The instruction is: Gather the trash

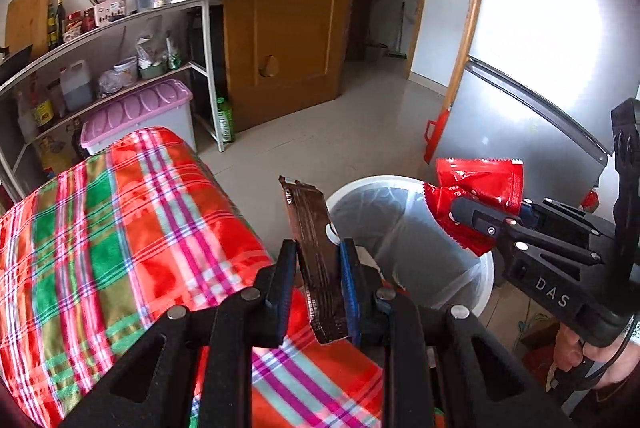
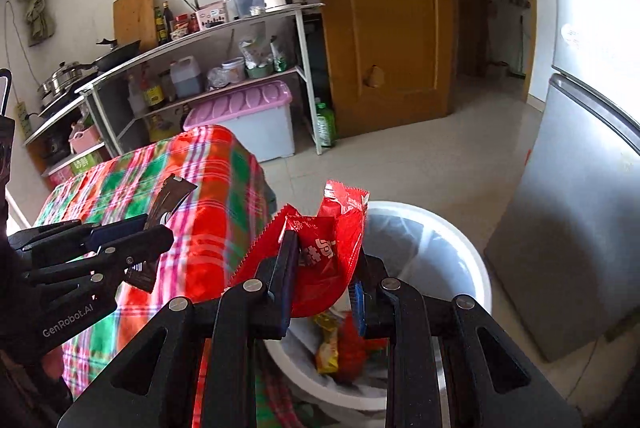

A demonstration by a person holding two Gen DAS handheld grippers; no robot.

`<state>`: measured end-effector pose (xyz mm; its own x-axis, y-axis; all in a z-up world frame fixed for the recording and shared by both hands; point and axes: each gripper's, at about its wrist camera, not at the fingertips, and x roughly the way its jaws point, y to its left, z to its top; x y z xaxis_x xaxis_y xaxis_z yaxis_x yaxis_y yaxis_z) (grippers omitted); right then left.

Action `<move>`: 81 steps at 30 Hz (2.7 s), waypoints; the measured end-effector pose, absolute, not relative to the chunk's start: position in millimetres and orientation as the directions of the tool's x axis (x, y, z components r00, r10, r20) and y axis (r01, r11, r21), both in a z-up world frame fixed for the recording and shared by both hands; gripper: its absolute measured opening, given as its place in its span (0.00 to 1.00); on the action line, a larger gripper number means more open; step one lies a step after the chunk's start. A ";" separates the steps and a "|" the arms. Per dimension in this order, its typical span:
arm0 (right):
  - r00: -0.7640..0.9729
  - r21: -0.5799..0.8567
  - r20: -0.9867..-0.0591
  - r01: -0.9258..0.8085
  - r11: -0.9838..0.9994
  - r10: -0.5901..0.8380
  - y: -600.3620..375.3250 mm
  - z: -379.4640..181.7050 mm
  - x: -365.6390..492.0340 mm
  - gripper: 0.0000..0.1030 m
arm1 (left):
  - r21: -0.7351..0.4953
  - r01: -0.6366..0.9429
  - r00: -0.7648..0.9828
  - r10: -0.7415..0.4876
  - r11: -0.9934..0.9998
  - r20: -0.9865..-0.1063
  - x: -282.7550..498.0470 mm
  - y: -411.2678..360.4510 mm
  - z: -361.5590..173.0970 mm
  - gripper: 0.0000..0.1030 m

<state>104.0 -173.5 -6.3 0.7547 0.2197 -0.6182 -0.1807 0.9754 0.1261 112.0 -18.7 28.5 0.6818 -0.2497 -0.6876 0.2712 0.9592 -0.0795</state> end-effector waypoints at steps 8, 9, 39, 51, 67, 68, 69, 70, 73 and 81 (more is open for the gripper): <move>0.695 0.119 -0.701 -0.110 0.987 0.161 -214.4 -41.1 117.2 0.23 | -0.087 0.321 0.611 -0.276 0.943 -0.742 133.2 -64.7 2.5 0.23; 0.686 0.119 -0.710 -0.107 0.987 0.160 -216.9 -45.3 118.9 0.23 | -0.083 0.325 0.602 -0.273 0.942 -0.751 136.1 -68.9 -2.0 0.23; 0.673 0.114 -0.730 -0.053 0.992 0.120 -225.6 -64.2 109.7 0.47 | -0.057 0.265 0.643 -0.221 0.963 -0.733 122.3 -59.0 3.7 0.62; 0.768 0.104 -0.632 -0.053 0.993 0.107 -205.4 -19.9 43.6 0.47 | 0.025 0.185 0.777 -0.131 0.982 -0.616 61.9 -28.9 43.3 0.71; 0.807 0.089 -0.587 -0.004 0.996 0.056 -192.8 -11.6 -10.7 0.47 | 0.027 0.161 0.746 -0.104 0.987 -0.658 28.8 -18.8 18.9 0.73; 0.806 0.089 -0.590 0.003 0.996 0.050 -192.9 -12.6 -10.3 0.47 | 0.029 0.161 0.746 -0.102 0.987 -0.658 29.1 -19.2 18.2 0.73; 0.806 0.088 -0.590 0.008 0.996 0.046 -193.0 -12.9 -10.7 0.47 | 0.027 0.158 0.744 -0.101 0.987 -0.661 28.8 -19.2 17.5 0.73; 0.805 0.091 -0.591 0.009 0.996 0.047 -192.8 -13.5 -10.7 0.47 | 0.024 0.159 0.744 -0.104 0.987 -0.659 28.8 -19.4 17.6 0.73; 0.806 0.097 -0.589 0.007 0.995 0.052 -192.5 -14.9 -11.4 0.47 | 0.021 0.164 0.746 -0.110 0.986 -0.657 27.8 -21.4 17.7 0.73; 0.809 0.099 -0.586 0.014 0.995 0.047 -194.7 -16.6 -13.4 0.47 | 0.030 0.164 0.742 -0.103 0.986 -0.663 26.5 -26.1 15.7 0.73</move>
<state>-13.4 -194.7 -16.6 0.8087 0.0467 -0.5864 0.0139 0.9950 0.0985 26.5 -26.1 15.7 0.7417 -0.1032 -0.6628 0.1641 0.9860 0.0302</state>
